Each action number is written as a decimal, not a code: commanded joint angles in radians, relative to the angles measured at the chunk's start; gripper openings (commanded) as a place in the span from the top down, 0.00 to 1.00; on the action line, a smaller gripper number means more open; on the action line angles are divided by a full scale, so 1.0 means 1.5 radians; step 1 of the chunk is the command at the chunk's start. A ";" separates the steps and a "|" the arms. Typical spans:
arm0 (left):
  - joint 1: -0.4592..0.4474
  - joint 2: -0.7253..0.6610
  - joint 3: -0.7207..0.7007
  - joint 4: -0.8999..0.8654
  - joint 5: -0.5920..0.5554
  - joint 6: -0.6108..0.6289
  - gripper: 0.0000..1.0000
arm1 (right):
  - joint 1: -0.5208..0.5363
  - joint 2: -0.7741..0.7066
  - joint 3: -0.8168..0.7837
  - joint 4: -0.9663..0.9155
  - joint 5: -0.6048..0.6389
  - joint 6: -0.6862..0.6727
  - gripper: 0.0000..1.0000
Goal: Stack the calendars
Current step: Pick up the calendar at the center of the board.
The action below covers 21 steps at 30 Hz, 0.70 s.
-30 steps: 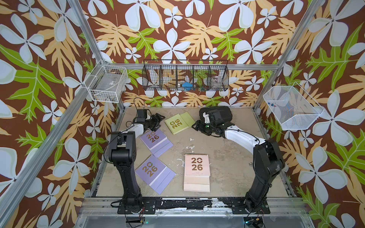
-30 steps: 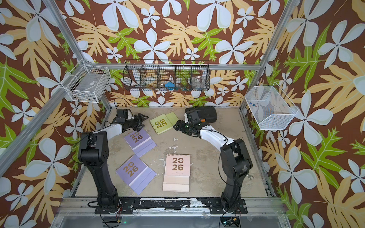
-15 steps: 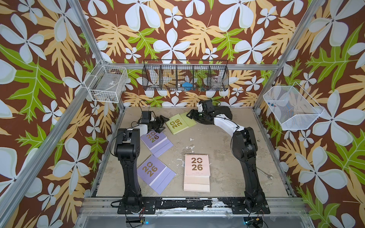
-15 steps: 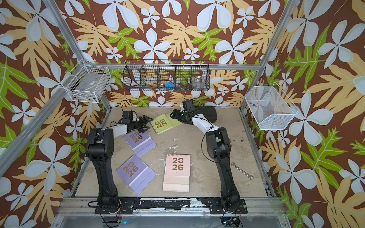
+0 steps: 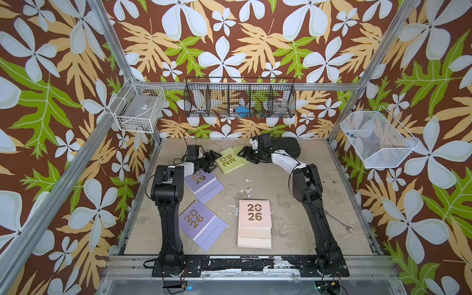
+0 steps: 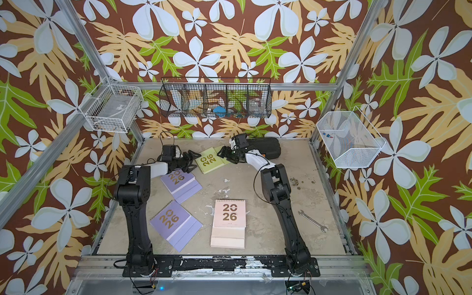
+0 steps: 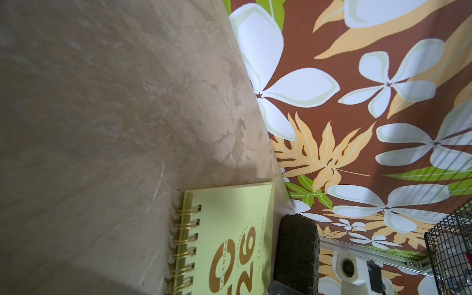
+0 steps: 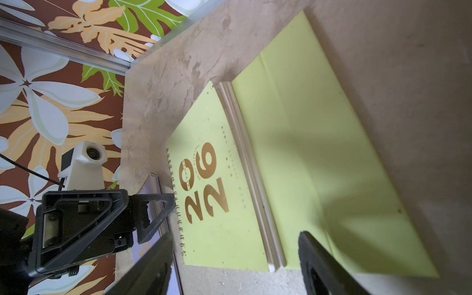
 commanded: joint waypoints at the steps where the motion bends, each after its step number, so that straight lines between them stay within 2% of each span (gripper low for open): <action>1: -0.005 0.003 -0.011 0.018 -0.003 -0.004 0.18 | 0.005 0.005 -0.002 0.001 -0.018 -0.001 0.23; 14: -0.008 0.013 -0.043 0.068 0.019 -0.028 0.19 | 0.018 0.036 0.000 0.010 -0.066 0.013 0.23; 21: -0.009 0.022 -0.074 0.174 0.055 -0.099 0.21 | 0.020 0.054 0.012 0.019 -0.115 0.028 0.22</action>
